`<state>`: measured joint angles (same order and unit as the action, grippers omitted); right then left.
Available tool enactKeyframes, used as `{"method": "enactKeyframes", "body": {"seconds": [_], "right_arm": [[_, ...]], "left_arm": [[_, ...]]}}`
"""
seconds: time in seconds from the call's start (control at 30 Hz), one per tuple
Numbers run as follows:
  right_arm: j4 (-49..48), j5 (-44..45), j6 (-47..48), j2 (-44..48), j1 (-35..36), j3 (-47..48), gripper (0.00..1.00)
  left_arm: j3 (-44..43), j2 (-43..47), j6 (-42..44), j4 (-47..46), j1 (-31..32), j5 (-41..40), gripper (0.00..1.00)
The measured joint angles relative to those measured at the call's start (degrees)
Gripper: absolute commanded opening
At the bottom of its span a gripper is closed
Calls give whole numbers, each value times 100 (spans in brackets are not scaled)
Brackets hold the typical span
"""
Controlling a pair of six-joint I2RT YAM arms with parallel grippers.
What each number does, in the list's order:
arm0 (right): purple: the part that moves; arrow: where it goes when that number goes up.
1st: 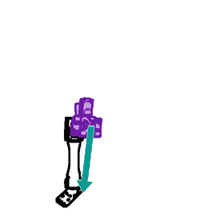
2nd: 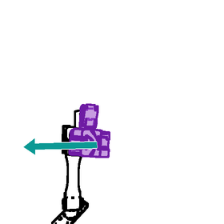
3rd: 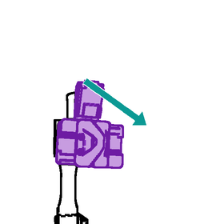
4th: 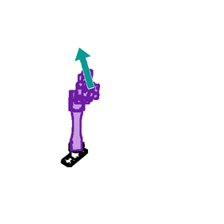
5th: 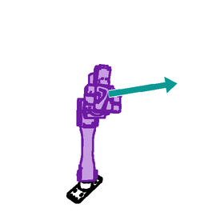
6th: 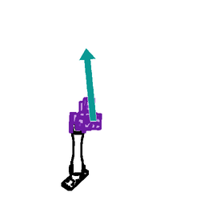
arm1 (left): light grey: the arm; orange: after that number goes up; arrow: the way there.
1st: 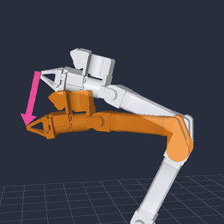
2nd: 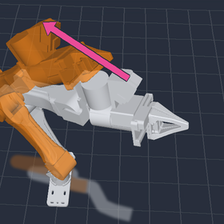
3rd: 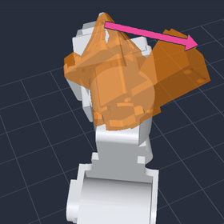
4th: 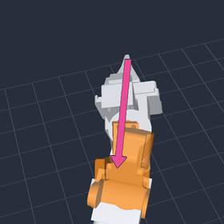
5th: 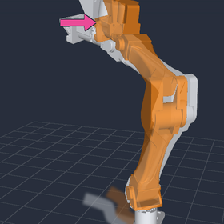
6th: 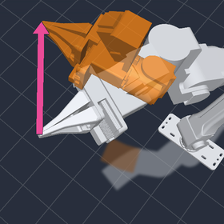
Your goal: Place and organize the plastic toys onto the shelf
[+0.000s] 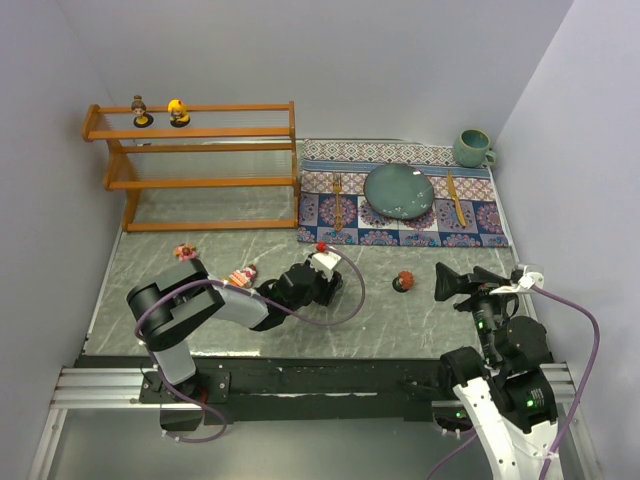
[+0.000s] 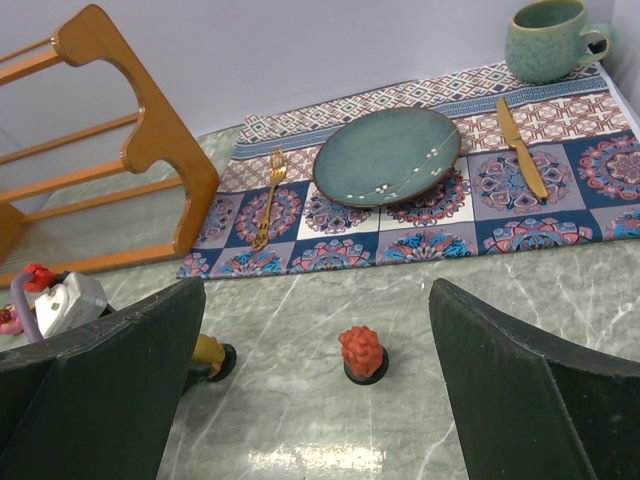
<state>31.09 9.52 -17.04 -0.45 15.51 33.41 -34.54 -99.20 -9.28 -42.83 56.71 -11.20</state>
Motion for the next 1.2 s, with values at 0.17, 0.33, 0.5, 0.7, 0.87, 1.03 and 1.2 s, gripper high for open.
{"method": "enactKeyframes", "body": {"seconds": [0.17,0.33,0.5,0.7,0.87,1.03,1.2], "right_arm": [[0,-15,2,0,0,0,100],[0,-17,2,0,0,0,100],[0,-17,2,0,0,0,100],[0,-17,2,0,0,0,100],[0,-17,2,0,0,0,100],[-2,-15,2,0,0,0,100],[-2,-15,2,0,0,0,100]], "left_arm": [[0,-2,-4,-31,0,0,43],[0,-2,-44,-37,0,4,37],[4,9,-57,-46,0,57,34],[85,319,-116,7,0,94,33],[96,984,-243,254,0,61,34],[-28,1696,-393,951,0,-173,34],[-638,2149,-535,2044,0,-599,36]]}}
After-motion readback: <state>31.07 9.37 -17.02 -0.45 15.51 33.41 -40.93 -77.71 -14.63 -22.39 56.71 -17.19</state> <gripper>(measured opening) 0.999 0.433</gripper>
